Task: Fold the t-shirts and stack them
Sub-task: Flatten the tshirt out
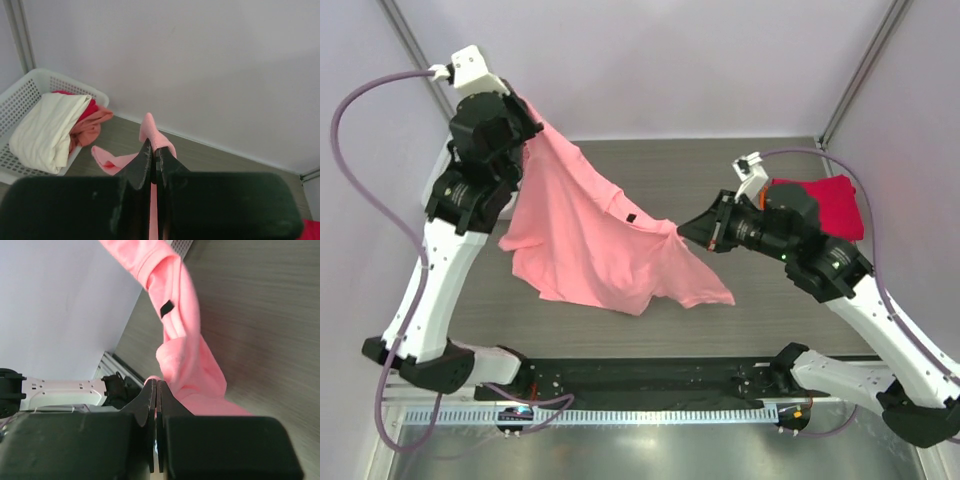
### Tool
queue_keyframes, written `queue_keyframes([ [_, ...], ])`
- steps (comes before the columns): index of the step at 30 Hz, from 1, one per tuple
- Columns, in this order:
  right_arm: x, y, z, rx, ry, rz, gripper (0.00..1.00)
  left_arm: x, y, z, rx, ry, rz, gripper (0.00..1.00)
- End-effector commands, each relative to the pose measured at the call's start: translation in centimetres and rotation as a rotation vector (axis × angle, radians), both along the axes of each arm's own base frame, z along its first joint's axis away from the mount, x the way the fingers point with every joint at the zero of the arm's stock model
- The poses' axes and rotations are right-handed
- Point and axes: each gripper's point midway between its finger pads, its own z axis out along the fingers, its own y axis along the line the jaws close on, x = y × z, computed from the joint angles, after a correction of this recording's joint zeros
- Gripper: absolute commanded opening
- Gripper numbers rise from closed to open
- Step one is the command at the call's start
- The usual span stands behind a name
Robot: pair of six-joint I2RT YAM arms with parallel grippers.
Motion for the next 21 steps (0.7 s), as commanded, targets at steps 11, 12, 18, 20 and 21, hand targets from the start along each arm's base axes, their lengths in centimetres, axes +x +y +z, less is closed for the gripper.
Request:
queue_keyframes([
  [11, -3.4, 4.4, 5.0, 0.099, -0.111, 0.113, 0.01, -20.2, 8.7, 18.3, -0.207, -0.670, -0.047, 0.00],
  [12, -3.4, 4.1, 5.0, 0.107, -0.112, 0.098, 0.01, -19.0, 7.8, 18.2, -0.193, -0.645, -0.065, 0.00],
  [18, -4.4, 1.7, 2.7, 0.166, -0.070, 0.034, 0.01, -4.9, -1.0, 13.6, -0.160, -0.457, -0.194, 0.00],
  [20, -3.5, 0.3, 0.3, 0.146, -0.048, -0.066, 0.01, 1.1, -5.1, 9.5, -0.138, -0.358, -0.261, 0.00],
  [21, -3.1, -0.3, -0.8, 0.132, -0.042, -0.102, 0.01, 2.9, -6.5, 8.5, -0.159, -0.345, -0.287, 0.00],
])
